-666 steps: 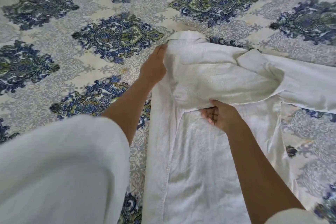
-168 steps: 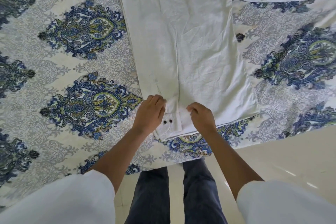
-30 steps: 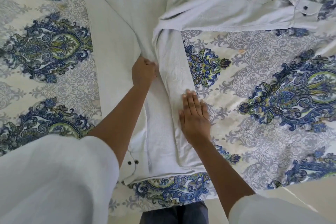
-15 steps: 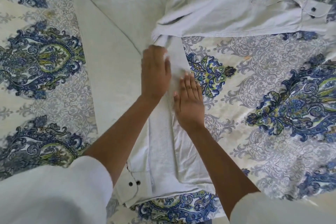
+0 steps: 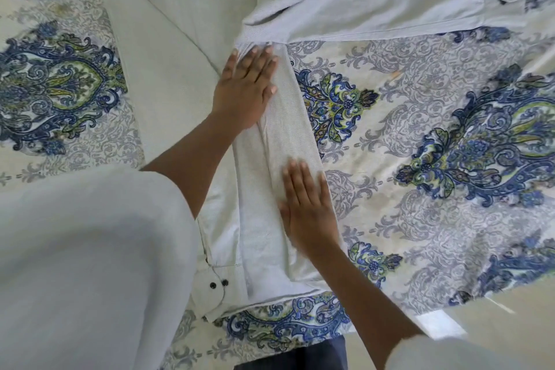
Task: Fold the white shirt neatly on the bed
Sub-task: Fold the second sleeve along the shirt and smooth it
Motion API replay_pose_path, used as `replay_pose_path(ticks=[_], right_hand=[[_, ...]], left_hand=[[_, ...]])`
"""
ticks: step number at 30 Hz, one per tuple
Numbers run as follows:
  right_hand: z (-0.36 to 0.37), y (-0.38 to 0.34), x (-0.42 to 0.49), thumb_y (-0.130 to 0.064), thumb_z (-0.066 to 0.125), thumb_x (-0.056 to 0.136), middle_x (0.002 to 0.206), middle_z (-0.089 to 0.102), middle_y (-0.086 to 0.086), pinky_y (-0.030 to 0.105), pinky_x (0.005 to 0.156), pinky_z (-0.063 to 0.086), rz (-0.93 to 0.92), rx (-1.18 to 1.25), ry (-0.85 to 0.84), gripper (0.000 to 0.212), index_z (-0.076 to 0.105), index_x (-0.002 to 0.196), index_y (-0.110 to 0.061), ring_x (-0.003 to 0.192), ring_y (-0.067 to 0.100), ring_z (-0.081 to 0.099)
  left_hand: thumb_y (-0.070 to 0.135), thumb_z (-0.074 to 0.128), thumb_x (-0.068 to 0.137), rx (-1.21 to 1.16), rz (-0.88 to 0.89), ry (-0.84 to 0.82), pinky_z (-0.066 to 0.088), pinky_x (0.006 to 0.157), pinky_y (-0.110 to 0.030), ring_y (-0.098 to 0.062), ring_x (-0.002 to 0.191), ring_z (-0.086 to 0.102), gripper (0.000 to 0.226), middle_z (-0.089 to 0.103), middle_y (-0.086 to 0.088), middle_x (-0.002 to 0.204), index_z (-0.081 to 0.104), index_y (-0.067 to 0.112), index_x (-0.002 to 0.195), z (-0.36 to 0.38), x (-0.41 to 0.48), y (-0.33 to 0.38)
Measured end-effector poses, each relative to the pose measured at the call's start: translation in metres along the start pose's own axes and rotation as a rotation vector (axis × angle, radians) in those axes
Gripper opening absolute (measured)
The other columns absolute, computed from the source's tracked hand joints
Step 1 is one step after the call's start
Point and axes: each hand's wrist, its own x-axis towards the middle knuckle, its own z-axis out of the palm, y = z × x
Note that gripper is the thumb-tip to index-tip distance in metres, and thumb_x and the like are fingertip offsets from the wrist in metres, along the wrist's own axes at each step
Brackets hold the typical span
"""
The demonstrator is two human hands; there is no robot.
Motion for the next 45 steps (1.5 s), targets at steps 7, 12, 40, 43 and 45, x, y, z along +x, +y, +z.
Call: replay_pose_path(ticks=[7,12,40,43,45], right_hand=[[-0.02,0.004,0.013,-0.029,0.035,0.087,0.143,0.044,0.014,0.044,0.109,0.02,0.007,0.029,0.003,0.055,0.041,0.136,-0.004,0.136,0.027,0.032],[0.0,0.014,0.006,-0.039,0.035,0.093,0.15,0.031,0.019,0.042,0.114,0.018,0.049,0.044,-0.053,0.062,0.034,0.141,-0.001,0.141,0.03,0.027],[-0.104,0.081,0.079,-0.004,0.039,0.091,0.104,0.067,0.012,0.032,0.074,0.044,0.731,0.936,0.069,0.025,0.063,0.085,-0.012,0.09,0.025,0.06],[-0.106,0.108,0.129,-0.002,0.037,0.091,0.097,0.066,0.015,0.031,0.066,0.048,0.868,1.179,0.12,0.031,0.058,0.074,-0.018,0.079,0.024,0.061],[-0.105,0.126,0.161,-0.002,0.037,0.093,0.086,0.063,0.011,0.022,0.053,0.046,0.978,1.346,0.177,0.024,0.057,0.086,-0.013,0.067,0.018,0.057]], left_hand=[[0.04,0.021,0.095,-0.043,0.334,-0.047,0.02,0.113,-0.04,-0.025,0.141,0.027,0.059,0.029,-0.008,0.153,0.029,0.011,0.145,0.004,-0.066,0.043],[0.042,0.025,0.097,-0.023,0.074,0.018,0.015,0.115,-0.037,-0.023,0.142,0.026,0.058,0.029,-0.007,0.153,0.028,0.01,0.146,0.022,-0.08,0.049],[0.007,0.039,0.09,-0.54,-0.072,0.179,0.049,0.077,-0.04,-0.032,0.098,0.054,0.027,0.061,-0.012,0.103,0.063,0.002,0.099,-0.065,-0.071,0.039],[0.002,0.041,0.092,-0.607,-0.094,0.204,0.047,0.082,-0.04,-0.03,0.101,0.053,0.025,0.06,-0.011,0.109,0.063,0.003,0.106,-0.073,-0.032,0.034],[0.004,0.04,0.092,-0.62,-0.108,0.217,0.046,0.084,-0.042,-0.031,0.102,0.053,0.027,0.06,-0.011,0.111,0.062,0.004,0.107,-0.076,-0.003,0.031]])
